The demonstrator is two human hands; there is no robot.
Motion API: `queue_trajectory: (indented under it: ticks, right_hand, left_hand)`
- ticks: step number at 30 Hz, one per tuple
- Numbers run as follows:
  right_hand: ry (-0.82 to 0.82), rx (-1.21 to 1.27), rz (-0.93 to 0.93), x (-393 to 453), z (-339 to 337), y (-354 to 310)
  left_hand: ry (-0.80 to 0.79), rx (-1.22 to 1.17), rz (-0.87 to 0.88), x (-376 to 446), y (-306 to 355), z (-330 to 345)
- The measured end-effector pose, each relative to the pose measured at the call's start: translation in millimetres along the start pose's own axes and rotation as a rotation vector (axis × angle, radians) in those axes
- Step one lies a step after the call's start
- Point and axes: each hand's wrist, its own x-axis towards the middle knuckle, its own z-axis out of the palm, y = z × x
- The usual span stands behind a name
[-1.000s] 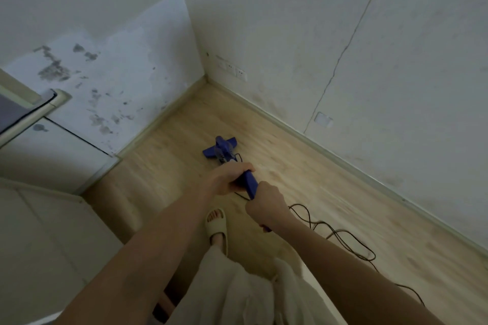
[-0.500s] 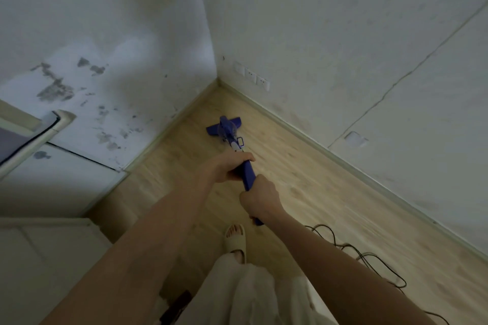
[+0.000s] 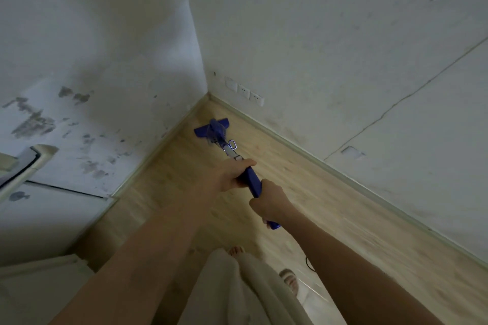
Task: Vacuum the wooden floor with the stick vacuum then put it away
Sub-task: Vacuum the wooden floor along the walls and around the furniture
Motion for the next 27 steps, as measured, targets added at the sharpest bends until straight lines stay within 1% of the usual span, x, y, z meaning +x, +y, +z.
queue_trajectory:
  ticks: [4,7,13,15,18,20,22,24,27]
  right_hand:
    - [0.003,-0.055,-0.022,-8,-9,22]
    - [-0.011,-0.098,-0.039,-21,-25,43]
    - [-0.015,-0.208,-0.032,-56,-81,112]
    - [-0.014,-0.228,-0.008,-70,-103,139]
    - [0.029,-0.305,0.066,-91,-131,177]
    - [0.114,-0.417,0.118,-101,-144,201]
    - [0.219,-0.561,0.169,-111,-153,224]
    - [0.304,-0.643,0.25,-122,-158,247]
    - [0.41,-0.759,0.378,-140,-165,273]
  left_hand:
    - [0.02,-0.095,0.014,-9,-13,24]
    - [0.002,-0.145,0.019,-23,-20,47]
    - [-0.103,-0.013,-0.021,-50,-37,108]
    - [-0.159,0.048,-0.031,-54,-42,128]
    - [-0.237,0.311,0.046,-55,-45,155]
    - [-0.245,0.563,0.17,-50,-45,173]
    - [-0.268,0.859,0.346,-42,-44,191]
    - [-0.35,1.108,0.49,-36,-46,213]
    - [-0.555,1.35,0.605,-34,-48,255]
